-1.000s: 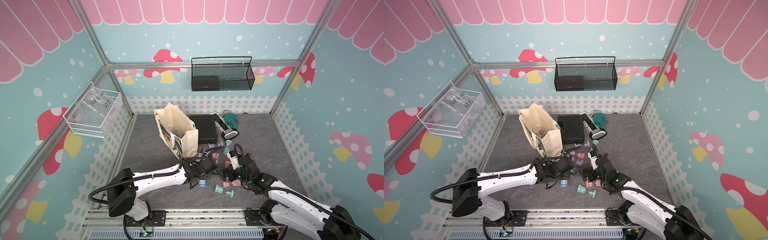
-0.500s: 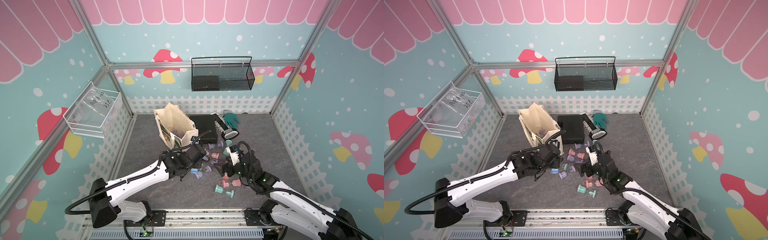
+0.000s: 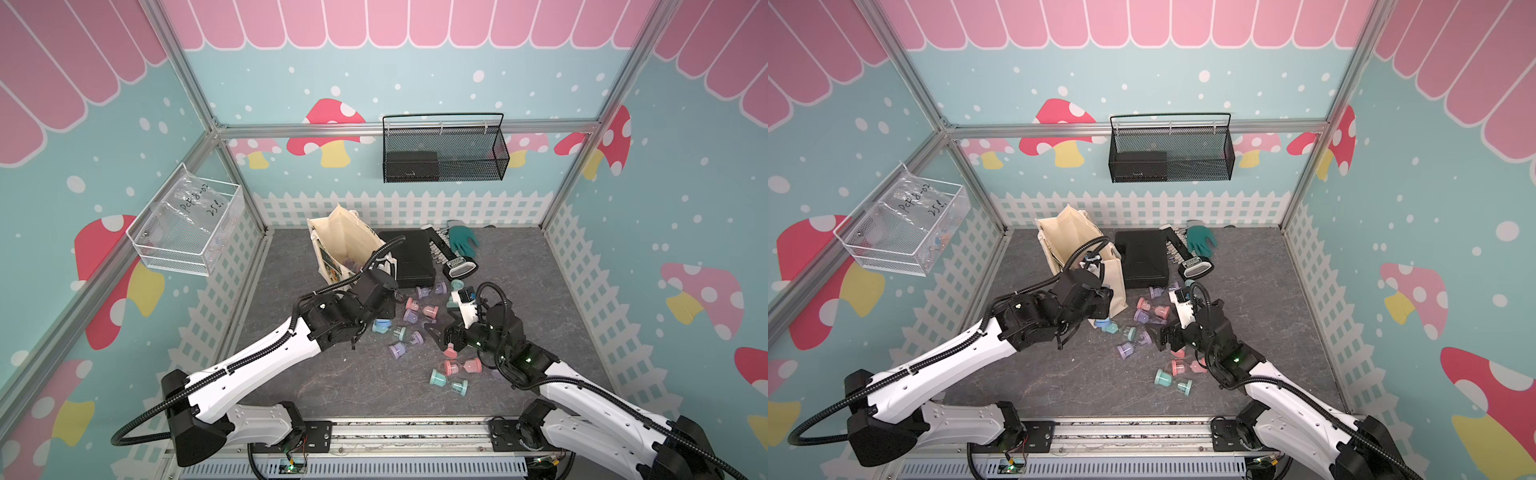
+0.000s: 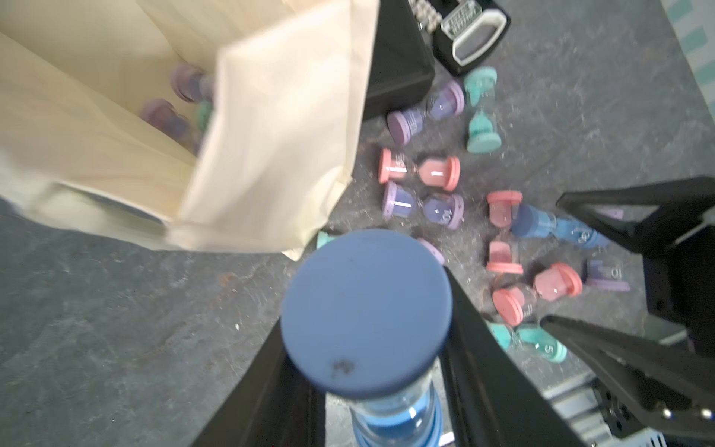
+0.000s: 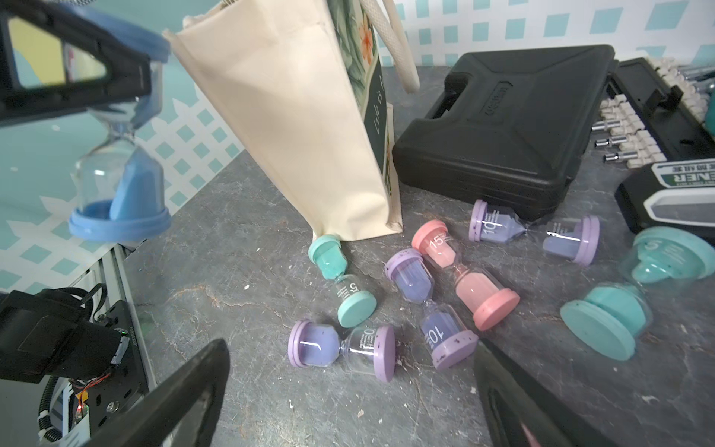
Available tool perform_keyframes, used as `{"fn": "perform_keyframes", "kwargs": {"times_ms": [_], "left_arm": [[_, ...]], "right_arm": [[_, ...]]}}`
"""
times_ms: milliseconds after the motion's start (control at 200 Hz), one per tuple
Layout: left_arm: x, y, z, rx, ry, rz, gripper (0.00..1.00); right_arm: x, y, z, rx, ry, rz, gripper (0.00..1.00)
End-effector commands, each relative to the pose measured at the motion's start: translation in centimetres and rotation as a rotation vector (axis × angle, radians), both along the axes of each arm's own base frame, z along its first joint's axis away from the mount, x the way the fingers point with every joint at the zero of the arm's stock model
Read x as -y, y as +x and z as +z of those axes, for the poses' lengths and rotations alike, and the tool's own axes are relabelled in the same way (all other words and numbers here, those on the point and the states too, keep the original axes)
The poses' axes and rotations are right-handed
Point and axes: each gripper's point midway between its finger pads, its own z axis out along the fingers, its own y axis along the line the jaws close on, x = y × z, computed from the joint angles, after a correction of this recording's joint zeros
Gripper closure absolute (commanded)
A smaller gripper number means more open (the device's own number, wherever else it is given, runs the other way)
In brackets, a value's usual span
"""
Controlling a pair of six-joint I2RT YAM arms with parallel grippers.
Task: Put the hourglass into the canvas bag
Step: Place the hourglass in the canvas bag.
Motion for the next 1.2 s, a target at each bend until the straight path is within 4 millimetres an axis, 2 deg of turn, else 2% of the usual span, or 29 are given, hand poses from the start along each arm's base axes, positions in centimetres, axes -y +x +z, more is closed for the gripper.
{"fn": "perform_keyframes", "kwargs": {"times_ms": [0, 420, 585, 735, 976, 1191], "left_arm": [[-1.3, 1.6, 4.1, 0.100, -0.006, -0.002, 0.70], [-4.9, 5.4, 15.3, 0.347, -0.091, 0.011, 0.71], [-5.7, 6.9, 19.6, 0.456, -0.127, 0.044, 0.71], [-6.7, 8.6, 21.9, 0.507, -0.159, 0.103, 0.73], [-8.9, 11.3, 25.5, 0.618, -0.234, 0.226, 0.76], [-10.8, 15.0, 25.8, 0.635, -0.275, 0.338, 0.78]], "right_arm": [[-1.0, 0.9, 3.5, 0.108, 0.069, 0.024, 0.00], [-2.9, 1.5, 7.8, 0.261, 0.169, 0.107, 0.00], [-4.1, 1.9, 10.6, 0.324, 0.209, 0.152, 0.00], [-5.0, 2.5, 12.9, 0.380, 0.235, 0.179, 0.00], [-6.1, 3.5, 14.7, 0.423, 0.272, 0.192, 0.00], [-7.4, 3.8, 16.1, 0.445, 0.319, 0.233, 0.00]]}}
